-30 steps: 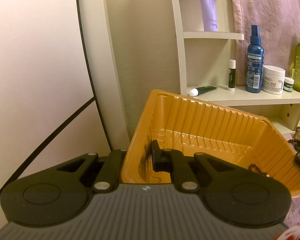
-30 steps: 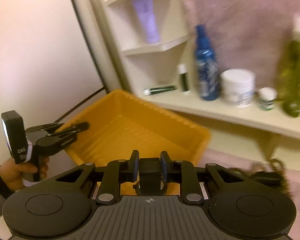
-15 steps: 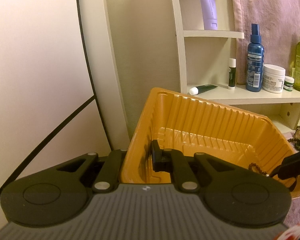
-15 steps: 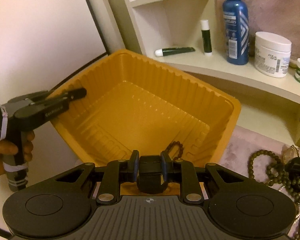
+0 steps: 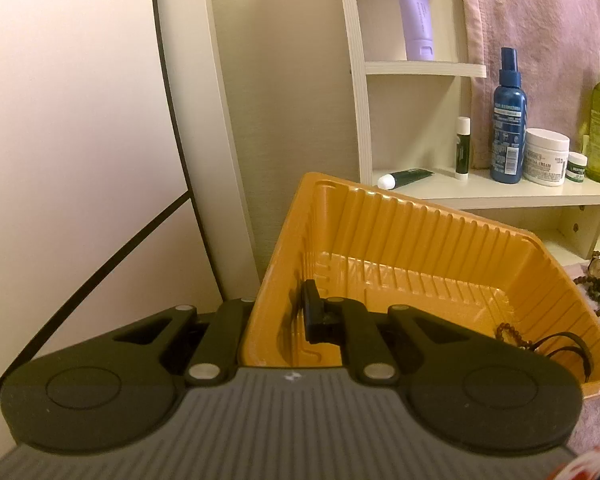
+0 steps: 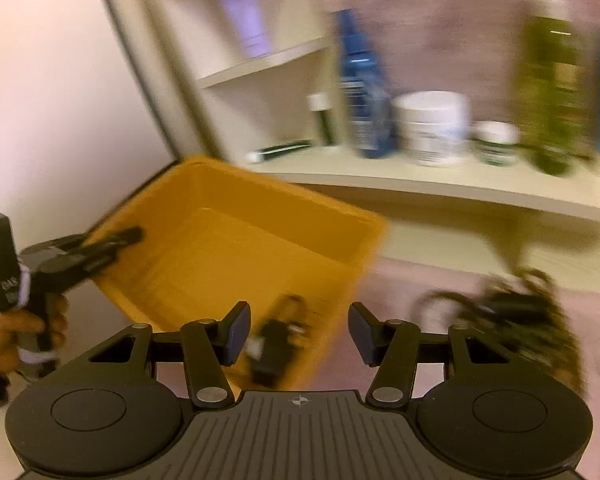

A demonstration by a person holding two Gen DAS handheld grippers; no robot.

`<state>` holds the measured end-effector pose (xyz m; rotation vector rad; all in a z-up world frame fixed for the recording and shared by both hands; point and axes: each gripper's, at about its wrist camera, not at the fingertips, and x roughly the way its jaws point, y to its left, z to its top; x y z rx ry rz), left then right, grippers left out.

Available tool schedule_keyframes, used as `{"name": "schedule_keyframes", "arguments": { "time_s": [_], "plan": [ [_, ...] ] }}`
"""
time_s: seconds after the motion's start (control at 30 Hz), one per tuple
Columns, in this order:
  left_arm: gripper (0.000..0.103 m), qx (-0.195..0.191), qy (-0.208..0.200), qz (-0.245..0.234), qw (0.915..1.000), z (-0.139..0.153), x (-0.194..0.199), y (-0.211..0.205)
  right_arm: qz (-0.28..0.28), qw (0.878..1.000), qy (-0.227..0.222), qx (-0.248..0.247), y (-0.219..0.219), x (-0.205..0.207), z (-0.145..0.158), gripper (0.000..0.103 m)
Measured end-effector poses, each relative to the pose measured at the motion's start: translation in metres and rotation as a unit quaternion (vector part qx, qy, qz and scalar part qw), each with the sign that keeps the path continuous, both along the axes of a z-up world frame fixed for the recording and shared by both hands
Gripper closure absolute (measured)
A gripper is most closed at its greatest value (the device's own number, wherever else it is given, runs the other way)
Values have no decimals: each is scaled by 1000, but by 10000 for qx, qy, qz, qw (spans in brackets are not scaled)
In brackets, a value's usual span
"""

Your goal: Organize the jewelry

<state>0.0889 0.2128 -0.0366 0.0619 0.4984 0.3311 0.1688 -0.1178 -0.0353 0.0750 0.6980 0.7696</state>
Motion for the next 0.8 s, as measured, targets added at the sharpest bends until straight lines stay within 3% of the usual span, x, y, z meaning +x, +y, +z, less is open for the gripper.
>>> {"name": "schedule_keyframes", "arguments": {
  "time_s": [0.17,0.3,0.37,0.8],
  "plan": [
    [92,7,16,-11,10000,0,0,1,-613,9974,177,-334,-56,-7,-18,49],
    [92,6,27,5,10000,0,1,0,-903,9944,231,-506,-78,-8,-28,49],
    [92,15,35,9,10000,1,1,0,-944,9934,143,-638,-83,-10,-32,54],
    [92,29,59,-9,10000,1,3,0,-632,9896,-31,-1291,-60,-4,-60,76]
  ]
}}
